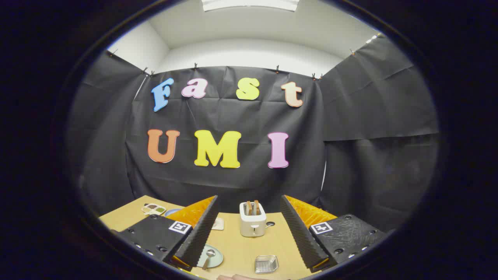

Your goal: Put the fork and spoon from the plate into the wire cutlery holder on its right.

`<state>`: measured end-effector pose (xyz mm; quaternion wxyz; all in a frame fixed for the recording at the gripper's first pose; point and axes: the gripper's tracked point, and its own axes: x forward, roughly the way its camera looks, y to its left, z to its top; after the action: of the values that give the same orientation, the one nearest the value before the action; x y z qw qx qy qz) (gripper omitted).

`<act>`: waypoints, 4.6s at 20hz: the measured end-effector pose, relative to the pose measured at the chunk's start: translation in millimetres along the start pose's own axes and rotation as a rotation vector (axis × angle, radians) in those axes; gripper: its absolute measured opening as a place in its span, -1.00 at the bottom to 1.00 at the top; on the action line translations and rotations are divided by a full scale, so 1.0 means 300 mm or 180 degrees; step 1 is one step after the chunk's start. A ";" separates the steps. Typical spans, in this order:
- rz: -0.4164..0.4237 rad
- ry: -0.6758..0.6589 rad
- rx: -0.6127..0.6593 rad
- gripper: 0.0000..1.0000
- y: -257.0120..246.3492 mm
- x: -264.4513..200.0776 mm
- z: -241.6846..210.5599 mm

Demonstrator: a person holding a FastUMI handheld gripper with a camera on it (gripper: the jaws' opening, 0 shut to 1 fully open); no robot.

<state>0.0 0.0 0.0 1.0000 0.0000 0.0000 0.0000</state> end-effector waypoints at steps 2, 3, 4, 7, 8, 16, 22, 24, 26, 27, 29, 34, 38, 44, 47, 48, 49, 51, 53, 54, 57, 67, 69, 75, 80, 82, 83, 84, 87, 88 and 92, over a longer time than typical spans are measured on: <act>0.0041 0.0066 0.0057 0.90 0.006 0.008 -0.024; 0.0062 0.0091 0.0052 0.90 0.007 0.016 -0.032; 0.0073 0.0127 0.0032 0.91 0.006 0.028 -0.048; 0.0123 0.0184 0.0028 0.91 0.016 0.040 -0.073; 0.0140 0.0196 0.0025 0.91 0.022 0.046 -0.082; 0.0219 0.0403 0.0036 0.91 0.095 0.104 -0.203; 0.0245 0.0940 -0.0087 0.91 0.196 0.166 -0.482; 0.0266 0.1176 -0.0108 0.91 0.253 0.184 -0.602; 0.0296 0.1372 -0.0167 0.92 0.306 0.208 -0.717; 0.0278 0.1445 -0.0218 0.92 0.324 0.217 -0.768; 0.0272 0.1634 -0.0276 0.92 0.365 0.220 -0.887; 0.0197 0.2165 -0.0135 0.86 0.469 0.207 -1.144; 0.0206 0.2429 -0.0135 0.71 0.539 0.218 -1.284; 0.0059 0.2737 0.0035 0.16 0.560 0.259 -1.399; 0.0073 0.2892 0.0063 -0.15 0.562 0.254 -1.444; 0.0082 0.2909 0.0038 -0.26 0.563 0.252 -1.447; 0.0128 0.2921 0.0025 -0.37 0.570 0.254 -1.447; 0.0104 0.2932 -0.0048 -0.58 0.556 0.245 -1.433; 0.0182 0.3041 -0.0037 -0.83 0.565 0.233 -1.441; 0.0247 0.3076 -0.0012 -0.83 0.563 0.228 -1.434; 0.0449 0.3121 0.0001 -0.90 0.551 0.221 -1.385; 0.0645 0.2929 -0.0085 -0.91 0.309 0.169 -1.139; 0.0595 0.2846 -0.0148 -0.91 0.226 0.172 -1.104; 0.0352 0.2766 -0.0102 -0.91 -0.004 0.135 -1.049; 0.0259 0.2703 -0.0236 -0.91 -0.142 0.055 -1.035; 0.0187 0.2703 -0.0159 -0.91 -0.174 0.035 -1.036; 0.0163 0.2724 -0.0143 -0.91 -0.188 0.029 -1.040; 0.0136 0.2750 -0.0128 -0.91 -0.200 0.015 -1.045; 0.0110 0.2759 -0.0081 -0.89 -0.212 0.002 -1.041; 0.0104 0.2761 -0.0077 -0.90 -0.214 0.000 -1.042; 0.0056 0.2747 -0.0051 -0.89 -0.218 0.011 -1.037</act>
<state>3.3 -65.5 -311.0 0.9082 -0.0078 0.4183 0.0085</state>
